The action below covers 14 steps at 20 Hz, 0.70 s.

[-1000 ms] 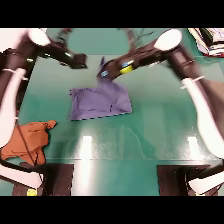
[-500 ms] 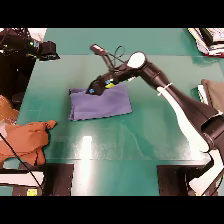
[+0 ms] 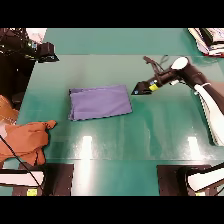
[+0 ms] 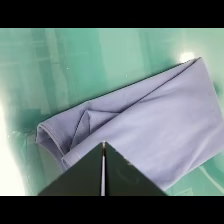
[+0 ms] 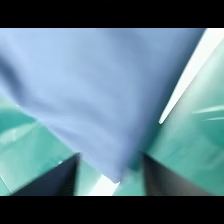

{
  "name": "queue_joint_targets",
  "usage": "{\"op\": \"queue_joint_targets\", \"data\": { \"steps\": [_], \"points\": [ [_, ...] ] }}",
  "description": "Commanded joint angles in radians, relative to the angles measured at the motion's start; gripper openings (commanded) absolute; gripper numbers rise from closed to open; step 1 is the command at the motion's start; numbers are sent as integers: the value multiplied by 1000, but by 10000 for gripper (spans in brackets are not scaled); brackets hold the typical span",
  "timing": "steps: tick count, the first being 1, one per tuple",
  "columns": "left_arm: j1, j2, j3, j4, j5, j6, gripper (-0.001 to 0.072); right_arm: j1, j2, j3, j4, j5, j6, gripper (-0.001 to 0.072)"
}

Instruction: Fold the shirts.

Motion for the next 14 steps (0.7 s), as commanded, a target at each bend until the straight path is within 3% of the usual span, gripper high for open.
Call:
{"op": "queue_joint_targets", "data": {
  "steps": [1, 5, 8, 11, 12, 14],
  "points": [
    [1, 1, -1, -2, 19, 0, 23, -85, 16, -128, 82, -65, 14, 544],
    [1, 0, -2, -3, 41, 0, 23, -31, 5, -166, 116, -177, 13, 545],
    [1, 0, -2, -3, 40, 0, 23, 53, -91, -71, 123, -150, 14, 544],
    [1, 0, -2, -3, 31, 0, 23, 135, -211, 42, 224, -122, 21, 543],
    [1, 1, -2, -3, 26, 0, 23, 161, -248, 79, 253, -116, 23, 525],
    [1, 1, -2, -3, 13, 0, 23, 204, -301, 151, 270, -101, 23, 399]
  ]
}}
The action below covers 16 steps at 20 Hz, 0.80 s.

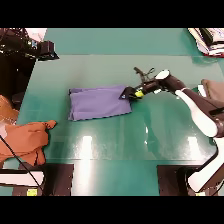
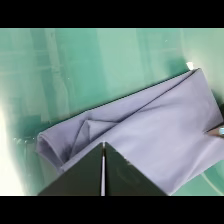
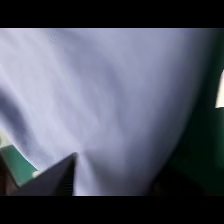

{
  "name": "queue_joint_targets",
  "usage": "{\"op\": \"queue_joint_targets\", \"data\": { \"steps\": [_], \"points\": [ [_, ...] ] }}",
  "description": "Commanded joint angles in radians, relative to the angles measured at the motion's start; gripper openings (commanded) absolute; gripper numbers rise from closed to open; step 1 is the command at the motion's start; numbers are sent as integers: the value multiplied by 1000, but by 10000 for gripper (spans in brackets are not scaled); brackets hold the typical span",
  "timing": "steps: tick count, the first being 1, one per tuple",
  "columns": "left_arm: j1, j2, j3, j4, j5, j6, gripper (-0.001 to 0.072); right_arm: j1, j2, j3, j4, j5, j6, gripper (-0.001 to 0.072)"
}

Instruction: Fold the shirts.

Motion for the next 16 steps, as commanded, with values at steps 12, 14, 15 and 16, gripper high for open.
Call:
{"op": "queue_joint_targets", "data": {
  "steps": [12, 14, 15, 16],
  "points": [
    [-243, 1, 0, -32, -31, 27, 22, -142, 39, 305, -130, 114, 50, 14],
    [-306, 1, 0, -32, -27, 27, 22, -262, 126, 305, -220, 125, 61, 14],
    [-338, 1, 0, -32, -14, 27, 22, -335, 170, 305, -249, 127, 64, 14],
    [-364, 1, 0, -32, 4, 27, 22, -406, 208, 305, -269, 125, 64, 14]
  ]
}}
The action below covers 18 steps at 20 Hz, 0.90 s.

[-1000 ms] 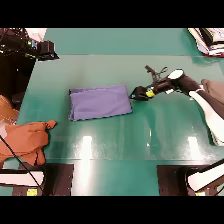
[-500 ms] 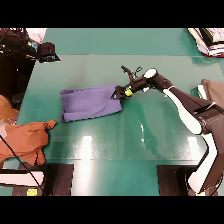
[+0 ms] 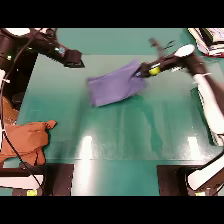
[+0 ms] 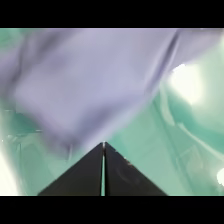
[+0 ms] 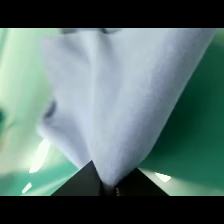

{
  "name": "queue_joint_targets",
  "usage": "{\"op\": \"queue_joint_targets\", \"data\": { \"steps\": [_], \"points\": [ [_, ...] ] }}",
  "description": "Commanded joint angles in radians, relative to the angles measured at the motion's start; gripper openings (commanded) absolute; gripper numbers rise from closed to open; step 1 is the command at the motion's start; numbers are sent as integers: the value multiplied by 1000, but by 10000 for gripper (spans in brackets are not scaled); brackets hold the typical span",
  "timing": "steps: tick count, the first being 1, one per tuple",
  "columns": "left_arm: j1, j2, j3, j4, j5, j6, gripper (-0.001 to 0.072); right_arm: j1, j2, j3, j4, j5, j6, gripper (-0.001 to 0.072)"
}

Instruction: Fold the shirts.

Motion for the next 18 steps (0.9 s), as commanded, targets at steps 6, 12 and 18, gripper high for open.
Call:
{"op": "queue_joint_targets", "data": {
  "steps": [6, 12, 18],
  "points": [
    [-195, 1, 0, 0, 156, 0, 23, -607, 202, 6, -132, -32, 19, 14],
    [-212, 1, 0, -4, 219, 0, 23, -835, 190, 7, -123, -44, 19, 13],
    [-212, 0, 0, -3, 225, 0, 23, -839, 191, 196, -45, -18, -17, 14]
  ]
}}
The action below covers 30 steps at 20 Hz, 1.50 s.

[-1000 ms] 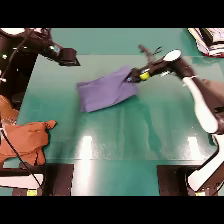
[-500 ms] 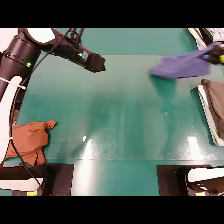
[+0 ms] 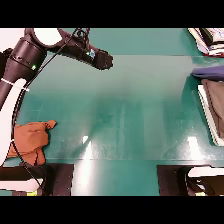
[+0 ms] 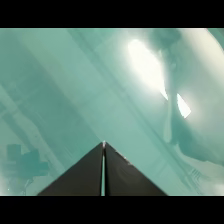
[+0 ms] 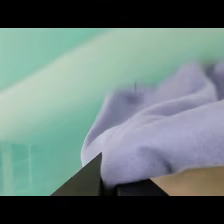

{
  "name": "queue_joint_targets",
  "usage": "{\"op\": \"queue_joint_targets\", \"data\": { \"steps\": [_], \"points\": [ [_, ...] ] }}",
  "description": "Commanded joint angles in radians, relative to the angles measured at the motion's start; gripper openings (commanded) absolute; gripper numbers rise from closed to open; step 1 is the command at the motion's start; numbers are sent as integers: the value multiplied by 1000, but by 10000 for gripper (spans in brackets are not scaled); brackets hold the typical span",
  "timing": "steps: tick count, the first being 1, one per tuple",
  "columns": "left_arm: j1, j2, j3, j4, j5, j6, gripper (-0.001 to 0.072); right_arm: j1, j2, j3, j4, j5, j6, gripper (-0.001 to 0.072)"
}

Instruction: Fold the shirts.

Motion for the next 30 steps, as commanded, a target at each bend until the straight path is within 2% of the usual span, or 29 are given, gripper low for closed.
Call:
{"op": "queue_joint_targets", "data": {
  "steps": [1, 3, 6, 10, 15, 17, 21, 23, 25, 28, 30],
  "points": [
    [-2, 1, 0, 1, 8, 0, 23, -13, 5, 141, 33, 44, -20, 14],
    [-2, 1, 0, 1, 6, 0, 23, -29, 43, 168, 6, 59, -19, 14],
    [-2, 0, 0, 2, 8, 0, 23, -84, 145, 48, -46, 72, -19, 14],
    [-2, 0, 0, 2, 5, 0, 23, -200, 279, -159, -127, 134, -19, 14],
    [-2, 0, 0, 2, -3, 0, 23, -328, 457, -504, -359, 163, -19, 29],
    [-2, 0, 0, 2, -15, 0, 23, -363, 499, -613, -449, 165, -19, 257],
    [-2, 0, 0, 1, -24, 0, 23, -429, 523, -714, -486, 163, -18, 541],
    [-2, 0, 0, 1, -25, 0, 23, -420, 521, -700, -429, 142, -17, 557],
    [-2, 1, 0, 1, -24, 0, 23, -368, 521, -661, -294, 92, -17, 556],
    [-2, 1, 0, 2, -26, 0, 23, -191, 521, -585, -100, 70, -17, 555],
    [-2, 1, 0, -3, -58, -2, 23, -23, 521, -547, -51, 66, -18, 555]
  ]
}}
